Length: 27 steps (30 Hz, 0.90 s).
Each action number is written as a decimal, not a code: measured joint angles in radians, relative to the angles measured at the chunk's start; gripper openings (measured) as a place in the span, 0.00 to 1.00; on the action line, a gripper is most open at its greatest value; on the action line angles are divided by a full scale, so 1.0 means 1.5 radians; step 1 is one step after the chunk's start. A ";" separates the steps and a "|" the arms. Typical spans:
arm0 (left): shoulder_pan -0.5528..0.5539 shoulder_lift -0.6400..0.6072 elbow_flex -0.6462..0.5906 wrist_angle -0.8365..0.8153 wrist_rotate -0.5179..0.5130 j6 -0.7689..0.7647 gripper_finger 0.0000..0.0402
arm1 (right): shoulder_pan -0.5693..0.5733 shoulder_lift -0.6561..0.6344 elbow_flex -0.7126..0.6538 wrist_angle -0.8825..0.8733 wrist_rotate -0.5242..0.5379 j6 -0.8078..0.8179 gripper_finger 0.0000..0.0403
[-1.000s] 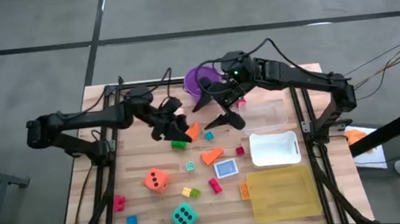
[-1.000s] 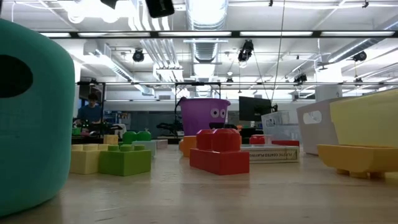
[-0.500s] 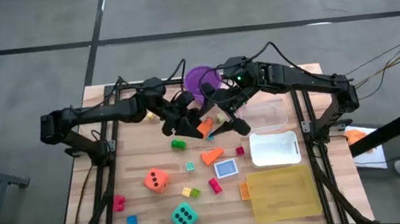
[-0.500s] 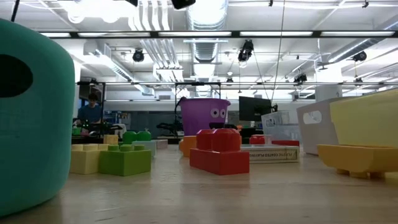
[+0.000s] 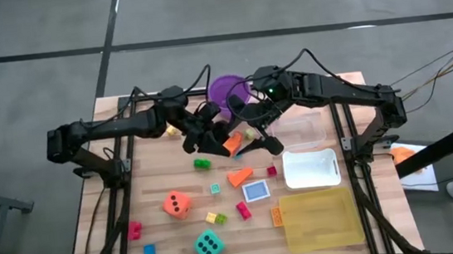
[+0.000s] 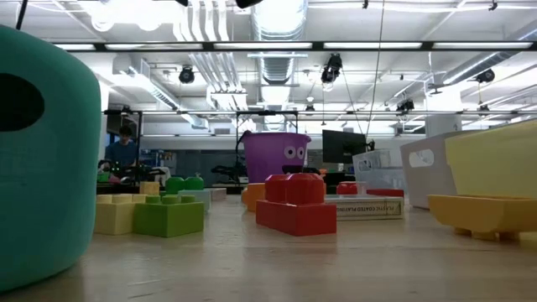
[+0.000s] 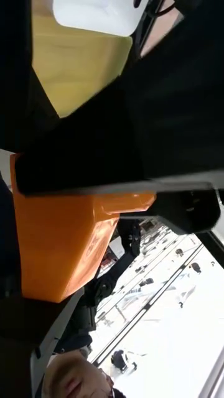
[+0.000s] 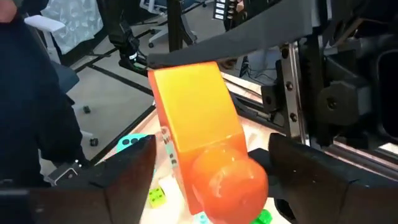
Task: Pick & Place Toys
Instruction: Put the orange game piece into the transparent bin
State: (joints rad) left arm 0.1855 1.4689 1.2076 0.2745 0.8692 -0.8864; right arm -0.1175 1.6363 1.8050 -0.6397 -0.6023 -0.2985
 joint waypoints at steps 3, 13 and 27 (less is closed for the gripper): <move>0.000 0.000 0.000 0.000 0.000 0.000 0.70 | 0.000 0.000 0.000 -0.001 -0.002 -0.001 0.58; 0.000 0.000 -0.001 0.014 0.009 -0.026 0.72 | 0.005 0.000 0.000 0.005 -0.010 -0.035 0.33; 0.000 -0.001 0.000 0.013 -0.003 -0.036 0.95 | 0.010 -0.005 -0.001 0.000 -0.011 0.035 0.32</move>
State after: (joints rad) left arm 0.1860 1.4677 1.2072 0.2945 0.8645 -0.9398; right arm -0.1023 1.6296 1.8038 -0.6403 -0.6190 -0.2461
